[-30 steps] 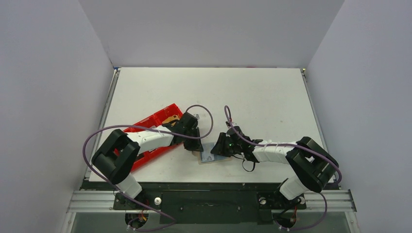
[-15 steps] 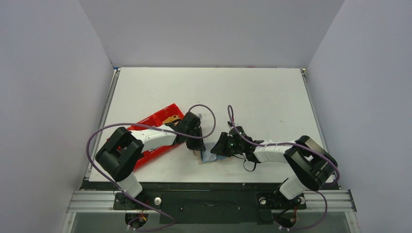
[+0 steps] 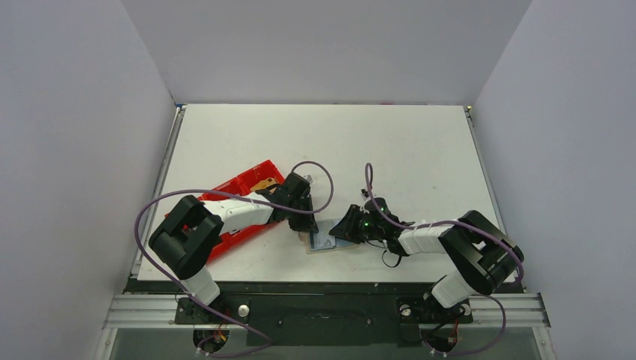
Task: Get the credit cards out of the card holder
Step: Remove the credit card from the card holder.
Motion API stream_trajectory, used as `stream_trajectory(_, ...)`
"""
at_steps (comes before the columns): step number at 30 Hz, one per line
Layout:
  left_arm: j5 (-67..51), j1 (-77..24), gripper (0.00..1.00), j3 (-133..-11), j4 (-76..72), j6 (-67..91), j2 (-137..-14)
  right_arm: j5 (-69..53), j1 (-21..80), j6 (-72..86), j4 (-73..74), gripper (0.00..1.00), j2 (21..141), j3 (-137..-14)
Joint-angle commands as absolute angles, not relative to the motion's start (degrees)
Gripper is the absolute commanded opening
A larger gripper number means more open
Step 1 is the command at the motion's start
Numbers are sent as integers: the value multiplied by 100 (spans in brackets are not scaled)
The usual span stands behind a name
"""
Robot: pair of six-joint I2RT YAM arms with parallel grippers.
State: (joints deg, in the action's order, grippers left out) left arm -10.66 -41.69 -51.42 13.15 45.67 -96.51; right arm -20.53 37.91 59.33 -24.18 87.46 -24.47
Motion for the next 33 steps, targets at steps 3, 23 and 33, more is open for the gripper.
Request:
stream_trajectory(3,-799,-4223,0,-5082,1490,4530,-9903,-2356,3568,6236,-3319,24,8631,-2200)
stream_trajectory(23,-826,-4221,0,-5047,1476,4559,-9906,-2542,3299,6880,-4466,7,9136,-1818)
stream_trajectory(33,-810,-4202,0,-4974,1485,4576,-9901,-2534,3177,6909,-4606,0,9142,-1713)
